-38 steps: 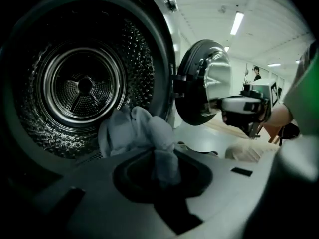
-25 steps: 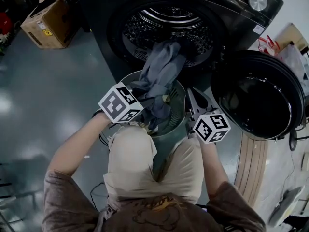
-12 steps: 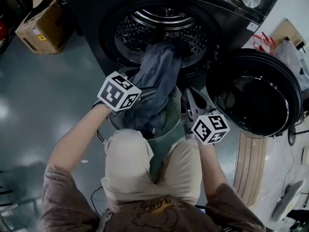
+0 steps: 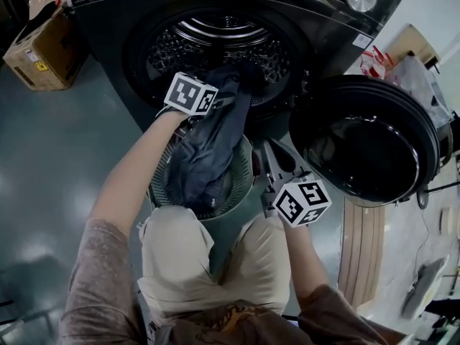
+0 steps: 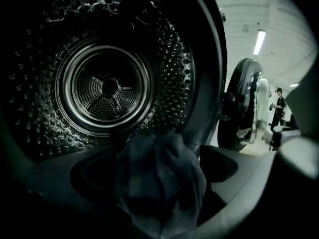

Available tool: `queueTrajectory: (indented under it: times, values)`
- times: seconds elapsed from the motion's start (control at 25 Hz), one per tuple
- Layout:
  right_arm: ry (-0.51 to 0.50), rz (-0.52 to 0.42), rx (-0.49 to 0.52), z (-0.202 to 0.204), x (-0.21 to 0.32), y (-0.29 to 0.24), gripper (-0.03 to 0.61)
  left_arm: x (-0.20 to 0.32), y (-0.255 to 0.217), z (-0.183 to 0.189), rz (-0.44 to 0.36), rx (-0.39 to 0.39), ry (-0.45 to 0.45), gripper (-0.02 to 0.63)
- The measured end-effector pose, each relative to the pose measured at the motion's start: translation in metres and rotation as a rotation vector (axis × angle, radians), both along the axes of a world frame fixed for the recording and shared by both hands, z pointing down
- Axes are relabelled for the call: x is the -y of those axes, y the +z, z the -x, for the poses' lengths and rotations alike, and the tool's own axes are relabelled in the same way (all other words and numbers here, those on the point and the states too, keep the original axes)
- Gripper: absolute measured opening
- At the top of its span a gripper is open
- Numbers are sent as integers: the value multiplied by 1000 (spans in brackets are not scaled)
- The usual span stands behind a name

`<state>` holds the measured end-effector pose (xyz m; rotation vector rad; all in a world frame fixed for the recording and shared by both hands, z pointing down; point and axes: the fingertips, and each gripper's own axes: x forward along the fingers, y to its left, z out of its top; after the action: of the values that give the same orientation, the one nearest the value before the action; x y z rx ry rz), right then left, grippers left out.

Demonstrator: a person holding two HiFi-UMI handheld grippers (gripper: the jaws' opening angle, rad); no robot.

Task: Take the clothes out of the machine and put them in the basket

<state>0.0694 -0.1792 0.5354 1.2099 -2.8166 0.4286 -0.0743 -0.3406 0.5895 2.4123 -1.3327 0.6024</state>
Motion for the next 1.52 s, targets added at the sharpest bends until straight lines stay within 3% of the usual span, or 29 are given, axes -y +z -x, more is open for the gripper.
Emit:
queueTrajectory:
  times: [0.24,0.36,0.52,0.72,0.88,0.92,1.12,1.32,1.52]
  values:
    - [45,3,10,-11,3,-2,-3,37,57,0,151,41,-49,528]
    - [63,-1,15,-18,6,-3,-3,37,68,-7,159,145,-26,528]
    - [70,10,13,-19,7,3,-2,35,67,-11,162,155,-20,523]
    - [63,11,1,-17,3,5,-2,28,60,-28,97,199,48,347]
    - [92,15,2,-28,0,3,-2,23,51,-33,84,191,46,188]
    - [94,13,1,-29,-1,2,-2,21,50,-33,87,193,42,173]
    - [93,-16,-11,-37,-2,-9,-2,-4,36,-27,50,170,35,156]
    - [93,-37,2,-43,-2,-20,-3,-59,0,-19,5,164,96,156]
    - [55,-44,10,-33,-6,-23,-3,-121,-25,-10,15,125,120,155]
